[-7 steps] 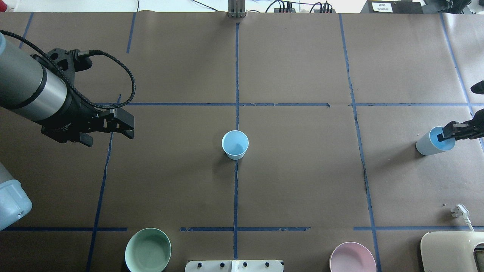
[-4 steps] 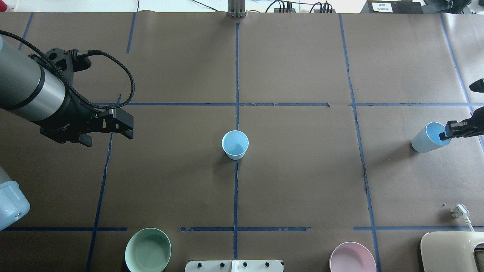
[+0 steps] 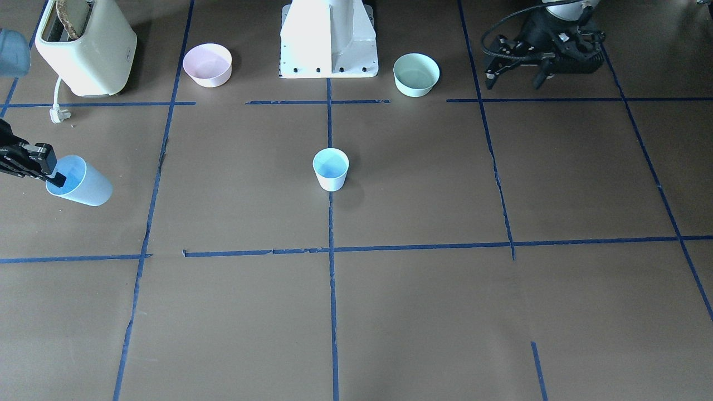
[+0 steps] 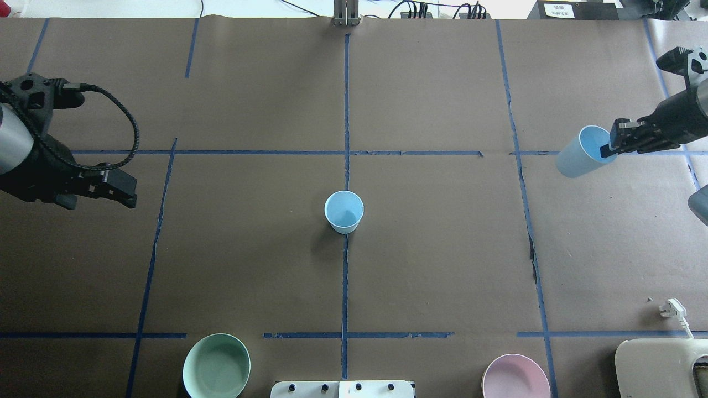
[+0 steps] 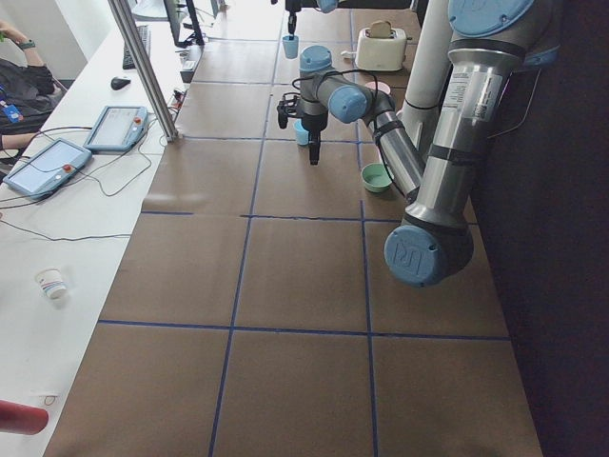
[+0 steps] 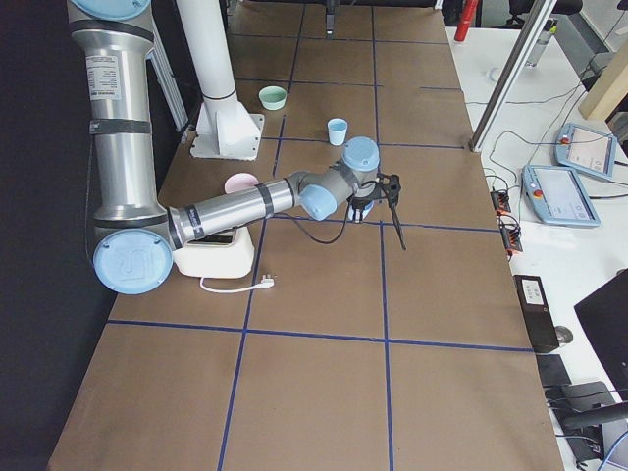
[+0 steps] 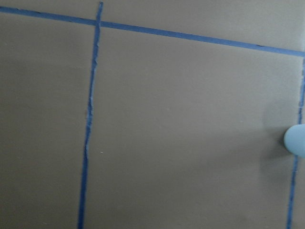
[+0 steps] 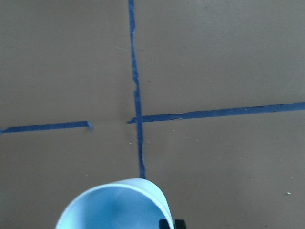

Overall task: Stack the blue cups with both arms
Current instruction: 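Carry the held cup with the right gripper over the center cup and lower it in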

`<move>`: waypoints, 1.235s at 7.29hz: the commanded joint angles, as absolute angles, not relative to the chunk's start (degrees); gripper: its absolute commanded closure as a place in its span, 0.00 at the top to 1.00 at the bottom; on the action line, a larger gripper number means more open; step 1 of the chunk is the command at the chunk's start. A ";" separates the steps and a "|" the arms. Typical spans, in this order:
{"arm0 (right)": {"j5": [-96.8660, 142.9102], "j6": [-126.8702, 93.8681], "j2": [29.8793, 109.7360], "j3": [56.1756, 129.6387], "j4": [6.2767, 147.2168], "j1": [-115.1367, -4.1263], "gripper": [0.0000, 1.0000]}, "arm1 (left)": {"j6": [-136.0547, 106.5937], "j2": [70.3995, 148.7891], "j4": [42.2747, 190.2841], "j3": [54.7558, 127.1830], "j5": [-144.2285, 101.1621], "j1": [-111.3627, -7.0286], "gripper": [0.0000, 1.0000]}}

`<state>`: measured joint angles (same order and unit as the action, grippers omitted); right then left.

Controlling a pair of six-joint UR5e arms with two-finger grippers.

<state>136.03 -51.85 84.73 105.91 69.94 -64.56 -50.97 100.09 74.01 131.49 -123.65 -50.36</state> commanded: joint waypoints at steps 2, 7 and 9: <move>132.48 -63.77 69.93 109.07 79.59 -59.18 0.00 | -30.64 91.77 74.00 129.13 -124.01 -59.83 1.00; 109.28 -75.76 52.30 108.81 94.48 -37.20 0.00 | -22.59 90.79 74.53 124.37 -124.10 -65.39 1.00; 107.06 -76.72 50.54 107.58 94.48 -35.08 0.00 | -22.59 90.70 74.62 123.93 -124.10 -65.39 1.00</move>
<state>108.64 -75.92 51.62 108.29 94.41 -36.60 -22.67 90.76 74.53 124.27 -124.10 -65.31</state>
